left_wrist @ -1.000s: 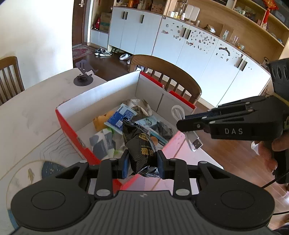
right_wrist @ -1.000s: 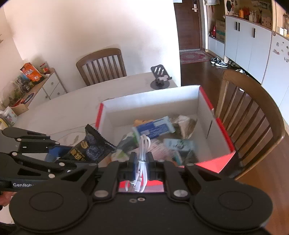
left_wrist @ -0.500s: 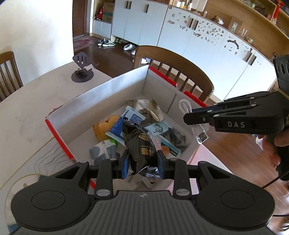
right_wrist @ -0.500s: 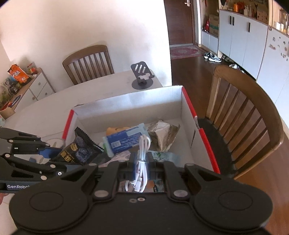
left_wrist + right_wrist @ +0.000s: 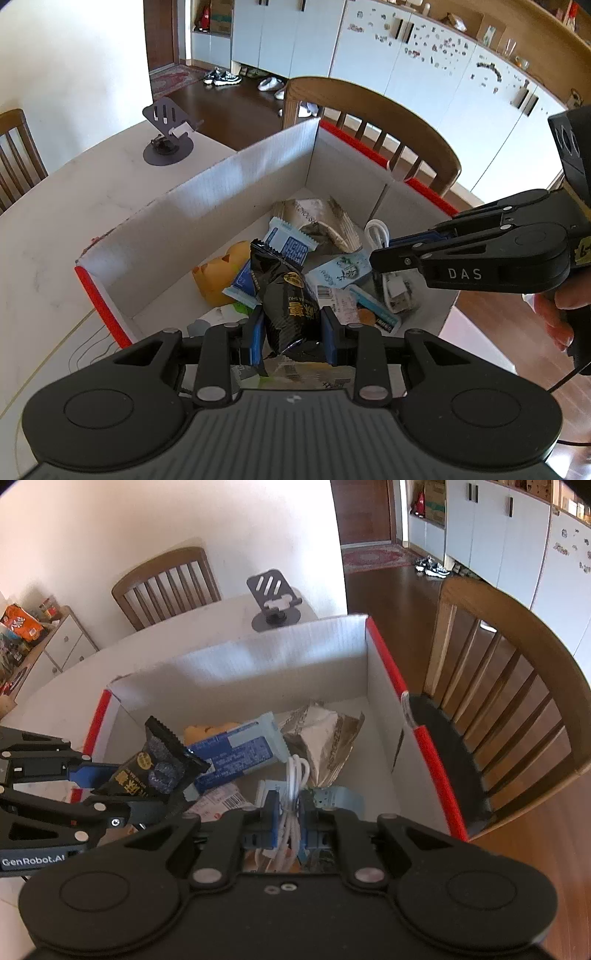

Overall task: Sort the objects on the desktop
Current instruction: 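Lower both tools into the box and open them to release both items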

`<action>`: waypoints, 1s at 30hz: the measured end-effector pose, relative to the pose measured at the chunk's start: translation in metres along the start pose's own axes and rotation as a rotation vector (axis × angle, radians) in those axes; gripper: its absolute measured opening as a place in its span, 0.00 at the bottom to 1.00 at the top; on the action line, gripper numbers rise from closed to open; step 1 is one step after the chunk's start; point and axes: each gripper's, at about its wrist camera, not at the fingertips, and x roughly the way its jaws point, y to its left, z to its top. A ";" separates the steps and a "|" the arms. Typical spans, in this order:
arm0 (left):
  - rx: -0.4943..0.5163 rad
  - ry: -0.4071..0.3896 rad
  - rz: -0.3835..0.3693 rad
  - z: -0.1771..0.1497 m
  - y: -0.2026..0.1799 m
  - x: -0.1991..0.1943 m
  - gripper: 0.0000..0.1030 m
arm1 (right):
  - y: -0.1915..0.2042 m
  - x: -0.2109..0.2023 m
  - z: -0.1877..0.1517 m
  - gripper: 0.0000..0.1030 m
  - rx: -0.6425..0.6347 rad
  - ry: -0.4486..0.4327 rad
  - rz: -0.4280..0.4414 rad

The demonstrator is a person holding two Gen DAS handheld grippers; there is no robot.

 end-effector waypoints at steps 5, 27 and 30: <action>-0.004 0.027 0.019 -0.002 0.003 0.012 0.29 | -0.001 0.014 -0.002 0.09 -0.008 0.027 -0.011; -0.046 0.071 0.014 -0.006 0.013 0.019 0.67 | -0.001 0.016 -0.011 0.29 -0.022 0.051 0.001; -0.041 0.068 0.011 -0.008 0.011 0.016 0.67 | 0.000 0.011 -0.010 0.34 -0.019 0.040 0.005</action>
